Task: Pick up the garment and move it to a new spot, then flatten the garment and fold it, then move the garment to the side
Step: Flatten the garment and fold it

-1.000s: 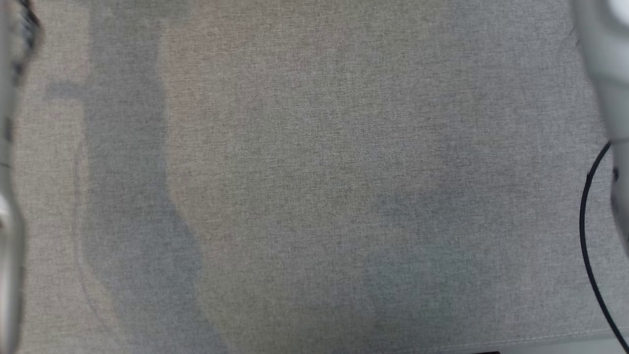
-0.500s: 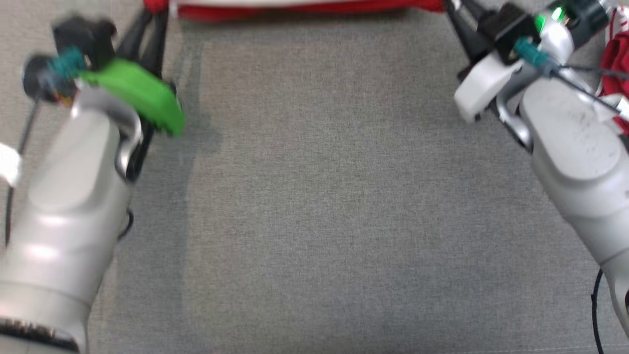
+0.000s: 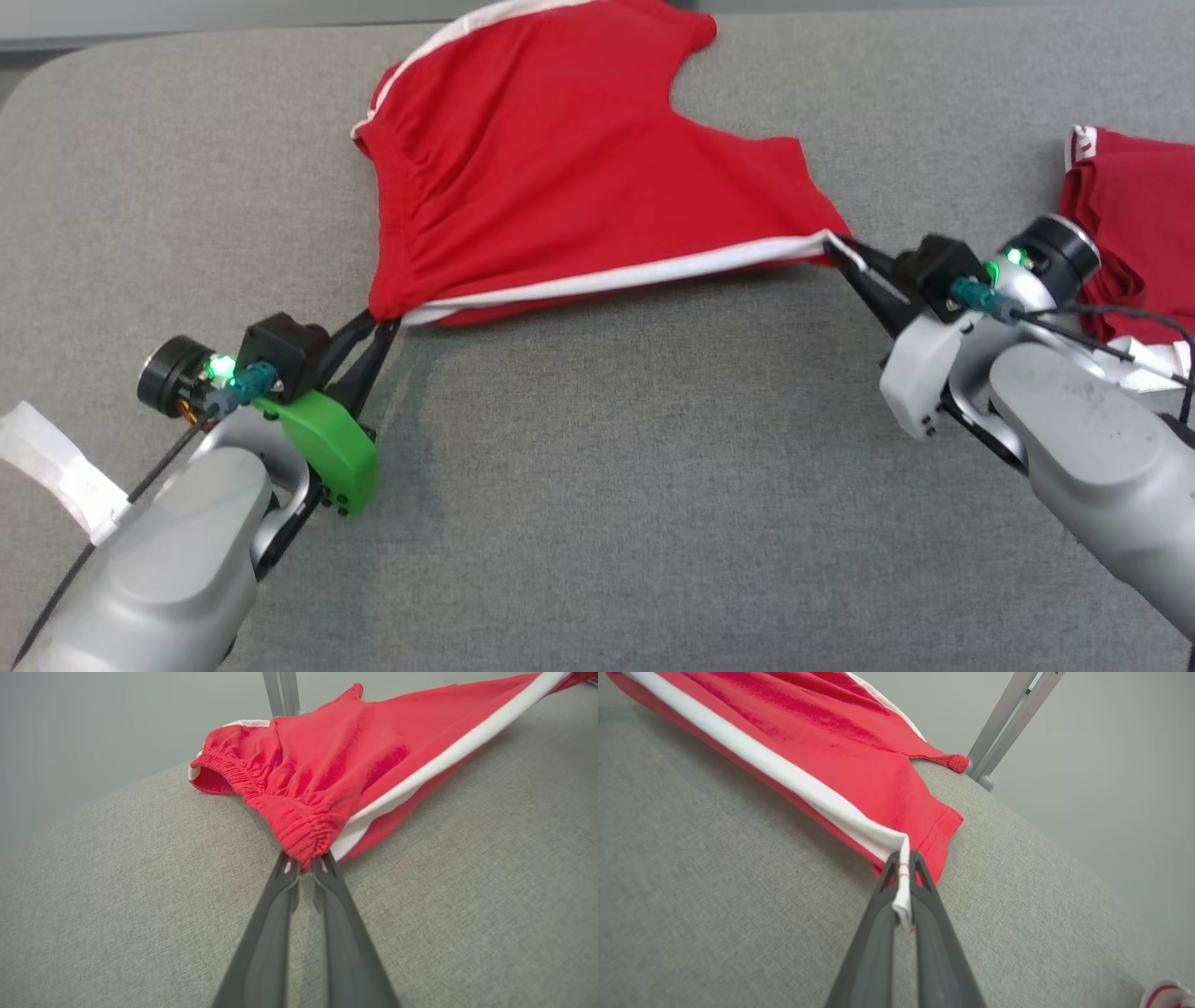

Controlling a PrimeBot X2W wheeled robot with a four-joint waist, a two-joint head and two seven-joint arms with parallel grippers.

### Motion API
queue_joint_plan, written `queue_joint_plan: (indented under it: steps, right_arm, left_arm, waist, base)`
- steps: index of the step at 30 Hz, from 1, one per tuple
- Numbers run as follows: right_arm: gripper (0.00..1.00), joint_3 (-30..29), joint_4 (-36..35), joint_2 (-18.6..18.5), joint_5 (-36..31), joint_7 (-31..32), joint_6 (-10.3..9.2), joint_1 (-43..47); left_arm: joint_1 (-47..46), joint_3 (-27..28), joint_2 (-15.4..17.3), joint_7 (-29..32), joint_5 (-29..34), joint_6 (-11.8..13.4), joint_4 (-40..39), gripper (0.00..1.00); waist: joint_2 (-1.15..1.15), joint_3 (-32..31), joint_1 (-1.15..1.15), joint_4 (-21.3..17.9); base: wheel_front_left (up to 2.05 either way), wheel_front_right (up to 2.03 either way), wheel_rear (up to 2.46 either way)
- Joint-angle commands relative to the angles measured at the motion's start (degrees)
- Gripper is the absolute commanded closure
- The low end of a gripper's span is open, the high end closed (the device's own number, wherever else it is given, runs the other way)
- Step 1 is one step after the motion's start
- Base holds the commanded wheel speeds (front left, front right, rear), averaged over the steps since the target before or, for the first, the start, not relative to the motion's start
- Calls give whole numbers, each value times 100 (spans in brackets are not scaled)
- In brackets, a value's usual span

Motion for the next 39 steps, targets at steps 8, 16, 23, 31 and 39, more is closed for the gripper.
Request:
queue_joint_plan:
  steps: [8, 16, 23, 31, 39]
  right_arm:
    - [100, 1658, -751, -1049, 1457, 254, -12, 661]
    - [100, 2181, -2227, -1958, 2222, 1065, -12, 867]
    - [100, 2184, -3524, -2733, 2197, 1928, -11, 952]
    - [100, 2186, -3615, -3034, 2239, 2007, -11, 95]
    - [100, 2187, -3383, -3034, 2129, 2158, -11, -1097]
  left_arm:
    - [958, -333, 254, -14, 242, 12, -379, 100]
    - [1515, -777, 705, -8, 85, 12, -940, 100]
    - [1660, -1255, 1083, 123, -37, 12, -1641, 100]
    - [1256, -948, 1096, 86, -183, 136, -1916, 100]
    - [604, -668, 840, 44, -103, 228, -1794, 100]
  waist:
    - [0, -941, 0, 31]
    - [0, -1184, 0, 17]
    - [0, -1139, 0, 122]
    - [0, -876, 0, 303]
    - [0, -201, 0, 602]
  base:
    - [0, 0, 0]
    - [0, 0, 0]
    - [0, 0, 0]
    - [0, 0, 0]
    - [0, 0, 0]
